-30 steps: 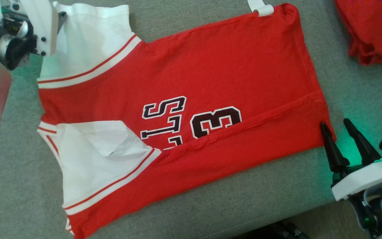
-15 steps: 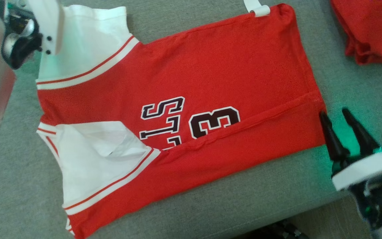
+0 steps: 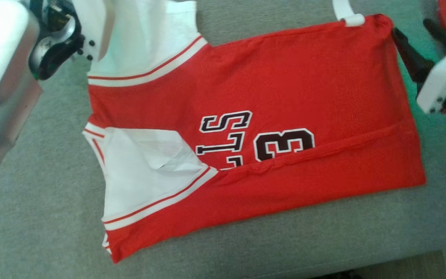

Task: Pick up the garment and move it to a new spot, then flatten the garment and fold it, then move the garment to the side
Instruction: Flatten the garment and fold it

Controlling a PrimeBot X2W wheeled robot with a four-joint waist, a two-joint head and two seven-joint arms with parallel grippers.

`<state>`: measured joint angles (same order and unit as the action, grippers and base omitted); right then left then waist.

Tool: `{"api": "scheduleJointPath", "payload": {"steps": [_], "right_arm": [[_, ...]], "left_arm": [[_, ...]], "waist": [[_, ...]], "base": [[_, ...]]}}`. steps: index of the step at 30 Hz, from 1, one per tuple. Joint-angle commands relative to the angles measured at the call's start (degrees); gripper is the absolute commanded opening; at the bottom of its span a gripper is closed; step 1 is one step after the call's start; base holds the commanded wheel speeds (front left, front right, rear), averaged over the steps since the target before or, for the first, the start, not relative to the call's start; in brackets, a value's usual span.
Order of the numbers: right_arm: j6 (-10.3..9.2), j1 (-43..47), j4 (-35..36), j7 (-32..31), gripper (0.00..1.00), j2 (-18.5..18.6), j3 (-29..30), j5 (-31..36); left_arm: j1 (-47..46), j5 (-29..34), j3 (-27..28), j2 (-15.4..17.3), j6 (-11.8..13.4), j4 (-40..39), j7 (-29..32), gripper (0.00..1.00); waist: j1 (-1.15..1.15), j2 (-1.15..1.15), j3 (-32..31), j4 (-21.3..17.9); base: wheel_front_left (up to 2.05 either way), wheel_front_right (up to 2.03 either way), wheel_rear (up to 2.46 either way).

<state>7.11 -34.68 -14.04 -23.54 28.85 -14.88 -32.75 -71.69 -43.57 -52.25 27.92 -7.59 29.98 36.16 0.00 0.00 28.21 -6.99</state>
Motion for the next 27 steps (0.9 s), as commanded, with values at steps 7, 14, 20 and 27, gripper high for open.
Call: {"api": "scheduleJointPath", "payload": {"steps": [7,14,20,27], "right_arm": [[0.37,-8.63,-7.77,-4.66,1.00,1.21,-5.70,3.10],[0.37,-12.24,-12.97,-4.12,0.79,1.48,-8.69,2.59],[0.37,-13.36,-15.92,-4.35,0.20,1.74,-10.77,0.27],[0.37,-14.41,-17.85,-0.51,0.00,2.55,-10.98,-2.03]], "left_arm": [[-4.77,-1.91,-1.35,2.81,0.10,-3.87,-1.77,0.00],[-6.10,-3.04,-3.49,3.37,0.10,-4.16,-3.00,0.00],[-6.62,-4.02,-4.70,3.61,0.10,-3.48,-3.81,0.00],[-6.74,-4.33,-5.93,4.29,0.10,-3.05,-8.00,0.00]], "waist": [[0.00,0.00,0.32,2.51],[0.00,0.00,0.64,3.15],[0.00,0.00,0.66,3.37],[0.00,0.00,0.38,3.90]], "base": [[0.00,0.00,0.00],[0.00,0.00,0.00],[0.00,0.00,0.00],[0.00,0.00,0.00]]}}
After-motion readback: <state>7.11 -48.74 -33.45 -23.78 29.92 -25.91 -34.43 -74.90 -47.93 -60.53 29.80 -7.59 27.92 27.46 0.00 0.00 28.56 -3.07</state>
